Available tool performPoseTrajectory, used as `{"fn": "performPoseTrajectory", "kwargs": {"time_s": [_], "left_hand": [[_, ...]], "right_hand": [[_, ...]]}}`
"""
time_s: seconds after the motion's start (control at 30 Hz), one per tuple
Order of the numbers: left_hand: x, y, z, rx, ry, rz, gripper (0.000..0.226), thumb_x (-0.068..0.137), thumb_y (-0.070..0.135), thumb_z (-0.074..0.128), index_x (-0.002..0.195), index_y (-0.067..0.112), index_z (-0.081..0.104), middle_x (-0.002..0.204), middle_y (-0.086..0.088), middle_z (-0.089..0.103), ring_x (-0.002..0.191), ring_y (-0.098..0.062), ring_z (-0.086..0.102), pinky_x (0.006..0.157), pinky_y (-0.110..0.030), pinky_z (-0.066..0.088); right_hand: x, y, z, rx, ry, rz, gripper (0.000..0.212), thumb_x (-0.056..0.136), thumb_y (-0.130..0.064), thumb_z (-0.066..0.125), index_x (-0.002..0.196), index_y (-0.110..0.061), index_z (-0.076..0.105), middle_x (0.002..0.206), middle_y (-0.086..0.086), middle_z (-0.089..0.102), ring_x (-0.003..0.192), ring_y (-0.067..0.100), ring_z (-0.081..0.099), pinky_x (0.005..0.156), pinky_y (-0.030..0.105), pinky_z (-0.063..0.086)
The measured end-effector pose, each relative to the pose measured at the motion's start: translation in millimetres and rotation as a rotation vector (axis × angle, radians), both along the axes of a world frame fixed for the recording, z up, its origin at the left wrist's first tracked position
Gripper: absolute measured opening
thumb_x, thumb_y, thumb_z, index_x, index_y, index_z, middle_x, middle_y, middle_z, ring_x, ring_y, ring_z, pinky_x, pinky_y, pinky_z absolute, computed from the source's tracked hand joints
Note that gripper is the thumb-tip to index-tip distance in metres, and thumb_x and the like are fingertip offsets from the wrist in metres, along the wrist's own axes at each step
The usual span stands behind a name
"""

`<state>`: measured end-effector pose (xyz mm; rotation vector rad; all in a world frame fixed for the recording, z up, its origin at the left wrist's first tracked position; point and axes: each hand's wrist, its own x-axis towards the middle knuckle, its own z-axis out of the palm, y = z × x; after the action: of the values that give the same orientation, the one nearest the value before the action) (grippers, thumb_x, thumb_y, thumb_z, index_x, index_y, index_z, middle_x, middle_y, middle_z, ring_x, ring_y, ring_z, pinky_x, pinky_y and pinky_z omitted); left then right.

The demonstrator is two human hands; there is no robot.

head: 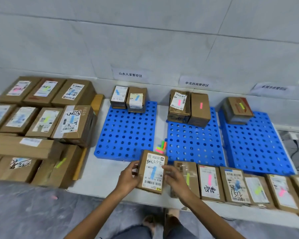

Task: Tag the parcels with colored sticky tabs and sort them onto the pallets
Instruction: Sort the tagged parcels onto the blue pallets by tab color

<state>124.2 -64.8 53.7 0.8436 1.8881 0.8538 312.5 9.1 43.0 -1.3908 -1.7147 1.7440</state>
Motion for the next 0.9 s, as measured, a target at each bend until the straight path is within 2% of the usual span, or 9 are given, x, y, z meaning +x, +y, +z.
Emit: {"fn": "performPoseTrajectory", "kwargs": {"time_s": [0.1, 0.2, 0.3, 0.4, 0.47, 0.53, 0.6, 0.77, 0.9], "left_hand": [[-23, 11, 15, 0.11, -0.018, 0.049, 0.041, 0.084, 0.006, 0.065, 0.116, 0.025, 0.05, 0.104, 0.01, 0.06, 0.092, -0.01, 0.06, 0.064, -0.012, 0.048], [-46, 32, 20, 0.201, -0.005, 0.158, 0.033, 0.085, 0.009, 0.065, 0.113, 0.023, 0.052, 0.103, 0.009, 0.061, 0.098, -0.011, 0.058, 0.073, -0.017, 0.049], [-75, 57, 11, 0.227, 0.15, 0.225, 0.028, 0.089, 0.009, 0.058, 0.117, 0.012, 0.054, 0.11, -0.002, 0.061, 0.1, -0.014, 0.057, 0.081, -0.028, 0.051], [-97, 69, -11, 0.126, 0.266, 0.116, 0.038, 0.09, 0.005, 0.054, 0.127, 0.008, 0.048, 0.131, -0.01, 0.049, 0.118, -0.023, 0.049, 0.096, -0.036, 0.047], [-105, 64, -25, -0.006, 0.332, -0.016, 0.055, 0.09, 0.015, 0.058, 0.139, 0.01, 0.035, 0.146, -0.008, 0.031, 0.133, -0.026, 0.033, 0.105, -0.038, 0.039], [-115, 58, -34, -0.1, 0.394, -0.088, 0.074, 0.091, 0.026, 0.058, 0.149, 0.021, 0.013, 0.157, -0.003, 0.008, 0.143, -0.025, 0.015, 0.113, -0.044, 0.028], [-127, 61, -39, -0.113, 0.416, -0.057, 0.077, 0.092, 0.022, 0.057, 0.149, 0.028, 0.007, 0.158, -0.001, 0.0, 0.144, -0.024, 0.009, 0.114, -0.044, 0.024], [-168, 101, -43, 0.034, 0.416, 0.078, 0.067, 0.085, 0.005, 0.063, 0.143, 0.021, 0.033, 0.148, -0.013, 0.027, 0.134, -0.027, 0.031, 0.111, -0.04, 0.033], [-193, 125, -44, 0.066, 0.425, 0.149, 0.061, 0.083, -0.006, 0.061, 0.138, 0.011, 0.041, 0.142, -0.011, 0.032, 0.124, -0.016, 0.037, 0.102, -0.022, 0.035]], "right_hand": [[-16, 5, 15, 0.079, 0.065, -0.028, 0.033, 0.093, -0.001, 0.049, 0.109, -0.029, 0.058, 0.133, 0.002, 0.046, 0.118, 0.011, 0.051, 0.084, 0.021, 0.052], [-53, 21, 23, 0.158, 0.051, 0.031, 0.04, 0.091, 0.005, 0.048, 0.115, -0.025, 0.054, 0.137, 0.0, 0.04, 0.126, 0.012, 0.043, 0.092, 0.019, 0.048], [-98, 43, 24, 0.084, 0.036, 0.151, 0.045, 0.091, 0.011, 0.042, 0.127, -0.014, 0.046, 0.142, 0.006, 0.038, 0.117, 0.014, 0.045, 0.075, 0.011, 0.049], [-134, 58, 17, 0.014, -0.08, 0.331, 0.05, 0.092, 0.008, 0.038, 0.137, -0.015, 0.038, 0.133, 0.002, 0.047, 0.095, 0.007, 0.05, 0.064, 0.009, 0.045], [-150, 66, 11, -0.015, -0.096, 0.396, 0.055, 0.093, 0.009, 0.036, 0.144, -0.011, 0.028, 0.145, -0.002, 0.031, 0.115, 0.009, 0.046, 0.076, 0.007, 0.043], [-163, 77, 2, 0.045, -0.104, 0.476, 0.061, 0.093, 0.011, 0.035, 0.147, -0.01, 0.015, 0.156, 0.003, 0.002, 0.142, 0.016, 0.018, 0.087, -0.001, 0.031], [-174, 89, -1, 0.093, -0.11, 0.547, 0.067, 0.093, 0.012, 0.035, 0.149, -0.012, 0.005, 0.157, 0.004, -0.011, 0.145, 0.017, 0.003, 0.091, -0.001, 0.026], [-208, 133, -9, 0.125, -0.13, 0.646, 0.069, 0.095, 0.007, 0.035, 0.149, -0.016, -0.001, 0.157, 0.0, -0.014, 0.145, 0.015, 0.004, 0.089, 0.003, 0.03], [-240, 161, -13, 0.145, -0.166, 0.708, 0.069, 0.095, 0.007, 0.033, 0.149, -0.018, -0.003, 0.157, -0.002, -0.013, 0.144, 0.018, 0.013, 0.083, 0.012, 0.042]]}}
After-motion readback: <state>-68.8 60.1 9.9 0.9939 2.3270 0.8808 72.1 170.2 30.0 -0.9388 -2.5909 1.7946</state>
